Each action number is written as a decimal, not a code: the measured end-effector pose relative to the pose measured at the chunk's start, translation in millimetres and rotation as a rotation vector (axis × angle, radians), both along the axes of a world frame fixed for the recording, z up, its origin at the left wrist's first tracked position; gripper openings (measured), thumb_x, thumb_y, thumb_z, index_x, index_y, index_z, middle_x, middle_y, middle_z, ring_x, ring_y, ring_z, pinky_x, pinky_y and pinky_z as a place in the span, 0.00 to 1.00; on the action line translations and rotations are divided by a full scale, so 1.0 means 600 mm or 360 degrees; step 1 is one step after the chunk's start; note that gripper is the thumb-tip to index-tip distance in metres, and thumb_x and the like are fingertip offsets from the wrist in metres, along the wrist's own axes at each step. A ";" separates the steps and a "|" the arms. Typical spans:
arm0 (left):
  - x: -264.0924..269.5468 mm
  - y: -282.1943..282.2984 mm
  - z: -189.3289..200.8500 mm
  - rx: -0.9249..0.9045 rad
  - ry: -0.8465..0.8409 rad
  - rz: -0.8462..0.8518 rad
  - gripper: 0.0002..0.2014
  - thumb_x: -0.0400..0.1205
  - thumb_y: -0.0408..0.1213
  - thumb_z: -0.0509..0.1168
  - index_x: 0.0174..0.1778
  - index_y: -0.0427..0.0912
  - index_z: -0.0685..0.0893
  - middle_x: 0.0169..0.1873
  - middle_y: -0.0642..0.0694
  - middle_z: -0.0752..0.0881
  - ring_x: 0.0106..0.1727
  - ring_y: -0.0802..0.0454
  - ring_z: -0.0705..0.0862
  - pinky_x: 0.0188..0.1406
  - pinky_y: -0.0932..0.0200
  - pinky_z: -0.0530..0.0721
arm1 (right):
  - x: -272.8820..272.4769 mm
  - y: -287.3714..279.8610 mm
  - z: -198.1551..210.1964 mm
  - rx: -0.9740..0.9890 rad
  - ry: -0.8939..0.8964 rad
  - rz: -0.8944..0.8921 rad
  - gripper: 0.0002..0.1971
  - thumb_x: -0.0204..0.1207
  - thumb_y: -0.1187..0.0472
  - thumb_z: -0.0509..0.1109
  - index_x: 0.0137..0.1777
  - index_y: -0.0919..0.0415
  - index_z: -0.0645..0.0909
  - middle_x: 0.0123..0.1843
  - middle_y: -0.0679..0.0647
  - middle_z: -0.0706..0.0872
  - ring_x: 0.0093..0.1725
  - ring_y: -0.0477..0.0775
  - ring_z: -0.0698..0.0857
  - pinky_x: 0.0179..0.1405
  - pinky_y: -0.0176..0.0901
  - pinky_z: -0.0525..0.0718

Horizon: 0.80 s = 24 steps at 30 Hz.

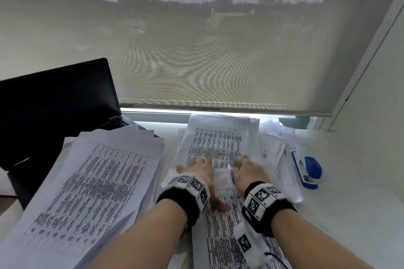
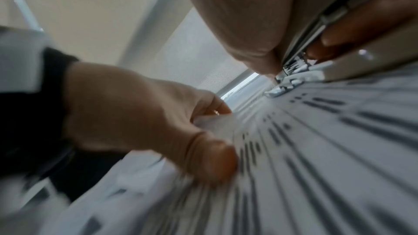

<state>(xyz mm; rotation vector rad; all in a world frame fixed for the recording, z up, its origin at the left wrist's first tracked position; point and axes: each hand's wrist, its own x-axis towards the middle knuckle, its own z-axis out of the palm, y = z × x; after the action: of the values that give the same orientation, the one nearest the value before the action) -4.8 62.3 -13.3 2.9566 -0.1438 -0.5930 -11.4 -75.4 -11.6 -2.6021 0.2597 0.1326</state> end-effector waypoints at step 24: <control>-0.029 -0.020 0.033 0.0026 0.0145 -0.0007 0.52 0.62 0.57 0.82 0.77 0.73 0.58 0.75 0.47 0.63 0.73 0.30 0.62 0.69 0.25 0.69 | -0.054 -0.106 0.021 -0.0303 0.0095 0.0180 0.15 0.83 0.54 0.59 0.67 0.55 0.71 0.60 0.53 0.84 0.59 0.55 0.82 0.57 0.42 0.76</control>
<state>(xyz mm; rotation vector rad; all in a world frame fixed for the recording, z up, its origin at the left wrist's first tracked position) -22.0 50.1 6.5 2.9389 -0.1375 -0.7318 -43.6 -138.7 1.1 -2.8061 0.1528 0.2357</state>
